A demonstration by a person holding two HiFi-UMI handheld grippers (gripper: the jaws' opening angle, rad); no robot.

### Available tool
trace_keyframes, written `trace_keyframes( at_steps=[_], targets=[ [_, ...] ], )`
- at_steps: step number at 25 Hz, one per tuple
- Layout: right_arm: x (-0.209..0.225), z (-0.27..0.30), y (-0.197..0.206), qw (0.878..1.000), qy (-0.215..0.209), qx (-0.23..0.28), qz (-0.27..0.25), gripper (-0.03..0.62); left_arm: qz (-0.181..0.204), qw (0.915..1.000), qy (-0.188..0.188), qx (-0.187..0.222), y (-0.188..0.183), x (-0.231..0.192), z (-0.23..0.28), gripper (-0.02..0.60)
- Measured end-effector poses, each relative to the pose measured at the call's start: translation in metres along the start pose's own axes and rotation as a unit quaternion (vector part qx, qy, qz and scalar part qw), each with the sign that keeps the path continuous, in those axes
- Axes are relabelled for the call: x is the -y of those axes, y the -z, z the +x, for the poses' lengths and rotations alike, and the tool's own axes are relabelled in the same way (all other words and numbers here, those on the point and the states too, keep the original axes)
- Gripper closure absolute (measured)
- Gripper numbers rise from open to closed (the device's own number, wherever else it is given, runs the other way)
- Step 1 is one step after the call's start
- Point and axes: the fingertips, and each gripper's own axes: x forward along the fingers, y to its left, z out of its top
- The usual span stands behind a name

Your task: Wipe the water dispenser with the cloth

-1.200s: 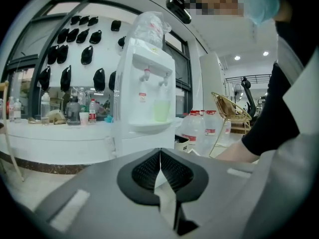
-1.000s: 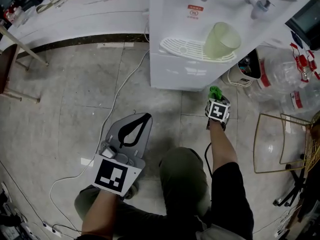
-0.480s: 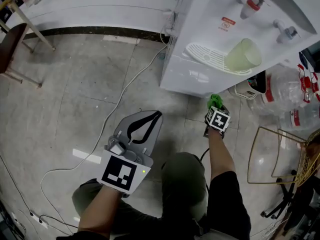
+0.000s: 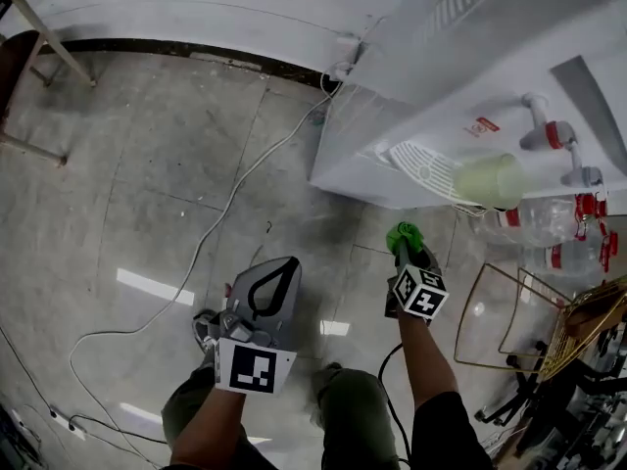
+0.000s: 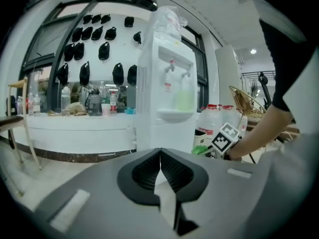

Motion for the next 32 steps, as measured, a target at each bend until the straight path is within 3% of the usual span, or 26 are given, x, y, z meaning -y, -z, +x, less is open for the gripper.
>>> trace_keyframes(
  at_steps=[6, 11, 18, 28, 32],
  targets=[
    [-0.039, -0.060, -0.013, 0.998, -0.044, -0.003, 0.036, 0.499, 0.067, 0.9968, -0.034, -0.029, 0.037, 0.003, -0.024, 0.580],
    [-0.048, -0.122, -0.027, 0.995, -0.072, -0.027, 0.067, 0.499, 0.052, 0.9923, -0.057, -0.097, 0.054, 0.012, -0.081, 0.580],
    [-0.067, -0.229, -0.072, 0.993, -0.113, -0.011, 0.021, 0.499, 0.039, 0.9911, -0.035, -0.123, -0.011, 0.035, -0.138, 0.580],
    [-0.094, -0.367, -0.185, 0.988, -0.132, 0.073, -0.017, 0.499, -0.014, 0.9936, -0.040, -0.104, -0.148, 0.049, -0.173, 0.580],
    [-0.089, -0.414, -0.219, 0.988, -0.129, 0.080, -0.015, 0.499, 0.013, 0.9954, -0.031, -0.090, -0.208, 0.048, -0.186, 0.580]
  ],
)
